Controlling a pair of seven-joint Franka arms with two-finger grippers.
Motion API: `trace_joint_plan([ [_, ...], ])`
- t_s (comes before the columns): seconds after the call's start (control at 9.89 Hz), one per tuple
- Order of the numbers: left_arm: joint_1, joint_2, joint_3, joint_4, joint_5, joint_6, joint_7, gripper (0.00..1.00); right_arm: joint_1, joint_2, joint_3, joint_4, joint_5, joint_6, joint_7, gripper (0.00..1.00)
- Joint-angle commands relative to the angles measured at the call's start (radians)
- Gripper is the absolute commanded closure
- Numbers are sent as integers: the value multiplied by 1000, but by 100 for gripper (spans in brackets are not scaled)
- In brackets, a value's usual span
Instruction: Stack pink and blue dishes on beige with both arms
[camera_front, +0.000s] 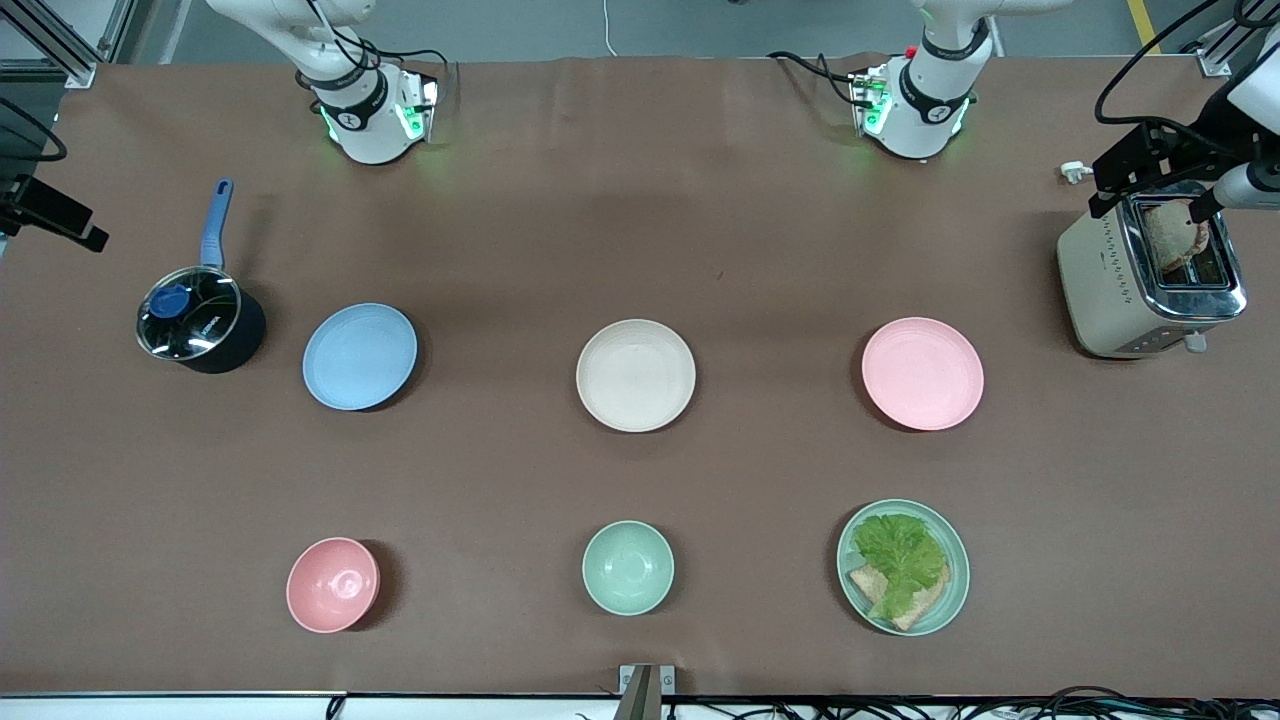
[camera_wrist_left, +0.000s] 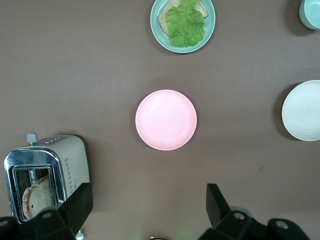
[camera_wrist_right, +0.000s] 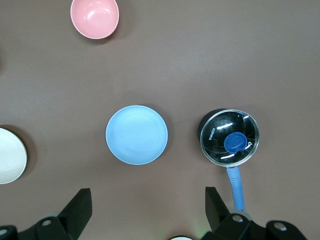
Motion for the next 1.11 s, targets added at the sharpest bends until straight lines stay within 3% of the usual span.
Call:
trace_joint_plan([
  [0.0, 7, 20, 4, -4, 0, -17, 7, 0, -7, -8, 3, -8, 6, 1, -8, 0],
  [0.4, 46, 62, 7, 6, 9, -16, 45, 0, 2, 15, 6, -3, 4, -2, -8, 0],
  [0.61, 92, 95, 7, -33, 8, 4, 47, 0, -1, 73, 8, -11, 9, 8, -124, 0],
  [0.81, 135, 98, 7, -167, 4, 146, 77, 0, -48, 148, -3, -64, 148, 54, -241, 0],
  [1.01, 174, 105, 6, -352, -11, 365, 146, 0, -56, 173, -35, -235, 188, 242, -402, 0],
])
